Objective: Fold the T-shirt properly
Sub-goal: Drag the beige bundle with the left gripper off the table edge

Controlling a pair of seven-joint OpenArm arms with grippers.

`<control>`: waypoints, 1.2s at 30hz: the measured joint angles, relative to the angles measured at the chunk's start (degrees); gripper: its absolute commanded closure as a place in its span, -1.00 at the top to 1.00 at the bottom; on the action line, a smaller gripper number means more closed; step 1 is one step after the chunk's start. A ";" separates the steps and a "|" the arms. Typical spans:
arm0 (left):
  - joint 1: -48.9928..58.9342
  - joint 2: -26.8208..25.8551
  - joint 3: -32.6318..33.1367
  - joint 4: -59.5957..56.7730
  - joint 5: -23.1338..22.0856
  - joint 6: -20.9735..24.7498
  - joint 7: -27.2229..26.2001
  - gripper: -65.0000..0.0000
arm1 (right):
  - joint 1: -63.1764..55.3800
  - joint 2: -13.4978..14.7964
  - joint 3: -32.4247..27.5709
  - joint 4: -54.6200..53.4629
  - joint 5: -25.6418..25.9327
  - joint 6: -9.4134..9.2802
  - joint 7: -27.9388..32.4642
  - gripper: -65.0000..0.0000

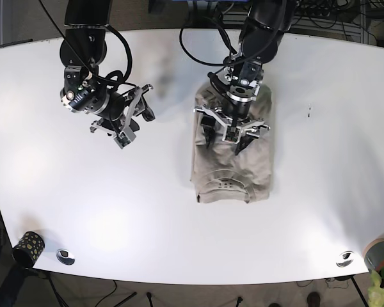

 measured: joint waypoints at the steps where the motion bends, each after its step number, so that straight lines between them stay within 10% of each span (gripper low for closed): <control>1: 0.02 -0.11 -1.75 -0.11 -0.02 -1.75 -0.52 0.31 | 0.00 0.11 0.07 0.00 -0.02 -0.04 0.00 -0.18; 10: 0.33 -7.26 -18.53 -1.31 -2.56 -17.11 -3.37 0.31 | 0.17 0.22 0.04 0.17 -0.02 -0.02 0.00 -0.18; 21: -0.13 -21.66 -34.62 -4.37 -13.81 -40.41 10.56 0.29 | 0.02 1.29 0.00 3.34 0.20 0.00 0.15 -0.18; 36: -0.35 -41.09 -35.26 -21.40 -22.45 -42.77 12.15 0.30 | 0.00 1.51 0.02 4.13 0.22 -0.02 0.04 -0.18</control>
